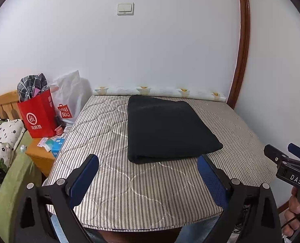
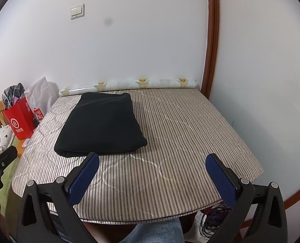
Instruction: Fold small clothes
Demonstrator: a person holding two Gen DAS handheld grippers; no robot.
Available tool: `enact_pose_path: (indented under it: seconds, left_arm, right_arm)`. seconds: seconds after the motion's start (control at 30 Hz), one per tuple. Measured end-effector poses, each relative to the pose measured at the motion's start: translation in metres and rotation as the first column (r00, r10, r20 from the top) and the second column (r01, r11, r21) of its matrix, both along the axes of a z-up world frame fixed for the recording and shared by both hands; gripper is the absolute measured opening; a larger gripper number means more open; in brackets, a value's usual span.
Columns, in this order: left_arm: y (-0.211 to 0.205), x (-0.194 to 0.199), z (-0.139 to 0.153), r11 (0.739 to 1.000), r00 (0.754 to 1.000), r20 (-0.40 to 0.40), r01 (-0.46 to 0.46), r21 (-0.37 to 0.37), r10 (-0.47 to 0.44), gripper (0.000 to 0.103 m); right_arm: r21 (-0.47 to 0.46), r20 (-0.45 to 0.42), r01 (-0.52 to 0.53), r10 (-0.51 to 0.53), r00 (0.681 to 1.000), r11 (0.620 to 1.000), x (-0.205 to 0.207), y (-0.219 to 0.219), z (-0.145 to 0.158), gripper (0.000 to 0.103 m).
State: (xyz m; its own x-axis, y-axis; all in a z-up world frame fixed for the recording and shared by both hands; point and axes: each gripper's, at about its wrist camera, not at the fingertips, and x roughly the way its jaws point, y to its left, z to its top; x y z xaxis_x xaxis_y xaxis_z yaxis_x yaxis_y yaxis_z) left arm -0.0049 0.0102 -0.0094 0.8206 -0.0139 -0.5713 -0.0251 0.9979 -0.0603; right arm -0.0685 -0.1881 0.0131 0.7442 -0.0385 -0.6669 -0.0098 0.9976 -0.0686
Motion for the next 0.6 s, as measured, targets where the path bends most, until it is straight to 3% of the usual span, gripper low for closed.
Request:
enact_pose_path:
  seconds: [0.6]
  left_arm:
    - [-0.0017, 0.0001, -0.0024, 1.000, 1.000, -0.007, 0.002, -0.006, -0.002, 0.098]
  right_arm:
    - [-0.007, -0.001, -0.007, 0.007, 1.000, 1.000, -0.0014, 0.0023, -0.0016, 0.103]
